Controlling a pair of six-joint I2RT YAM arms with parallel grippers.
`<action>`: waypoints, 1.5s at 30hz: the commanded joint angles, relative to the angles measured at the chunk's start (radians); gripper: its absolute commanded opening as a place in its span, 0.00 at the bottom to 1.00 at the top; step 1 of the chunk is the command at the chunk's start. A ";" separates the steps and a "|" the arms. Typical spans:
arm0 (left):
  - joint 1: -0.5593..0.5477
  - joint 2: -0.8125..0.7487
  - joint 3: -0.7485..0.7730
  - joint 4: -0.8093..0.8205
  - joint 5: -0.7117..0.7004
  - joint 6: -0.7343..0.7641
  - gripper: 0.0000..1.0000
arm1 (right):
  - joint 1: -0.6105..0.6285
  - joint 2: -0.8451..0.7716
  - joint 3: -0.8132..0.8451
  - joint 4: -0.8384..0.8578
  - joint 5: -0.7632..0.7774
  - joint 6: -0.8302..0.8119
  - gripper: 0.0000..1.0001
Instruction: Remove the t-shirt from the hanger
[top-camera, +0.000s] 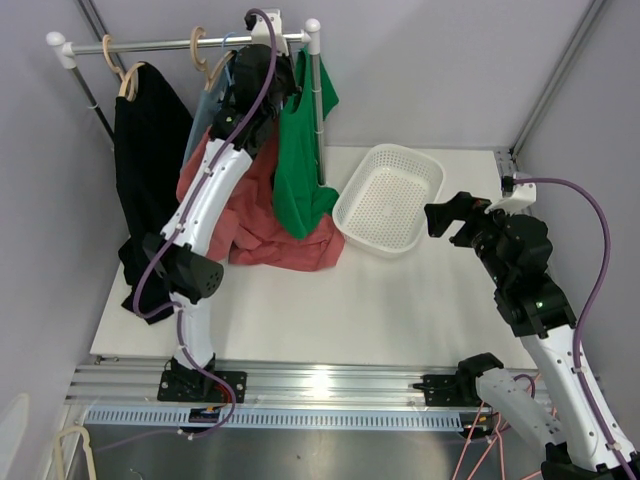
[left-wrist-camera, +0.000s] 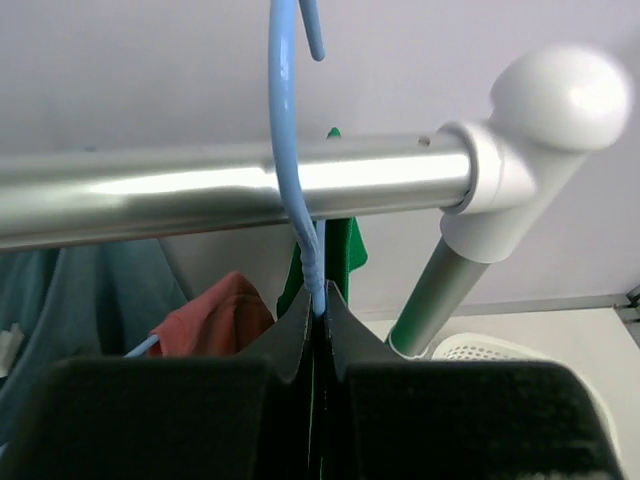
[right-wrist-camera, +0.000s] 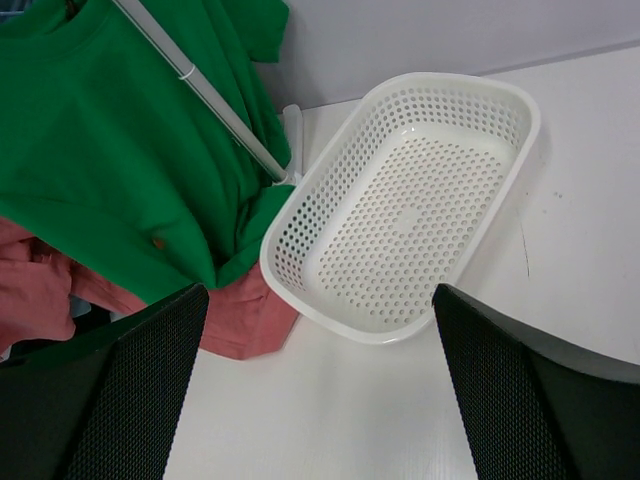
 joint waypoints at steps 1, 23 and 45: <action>0.001 -0.142 0.047 0.077 -0.039 0.008 0.00 | -0.003 0.002 0.035 0.009 -0.015 -0.014 0.99; -0.166 -0.532 -0.217 -0.670 -0.438 -0.534 0.00 | 0.615 0.293 0.096 0.358 -0.461 -0.320 0.99; -0.169 -0.482 -0.240 -0.643 -0.394 -0.497 0.01 | 0.882 0.508 0.150 0.440 -0.201 -0.333 0.00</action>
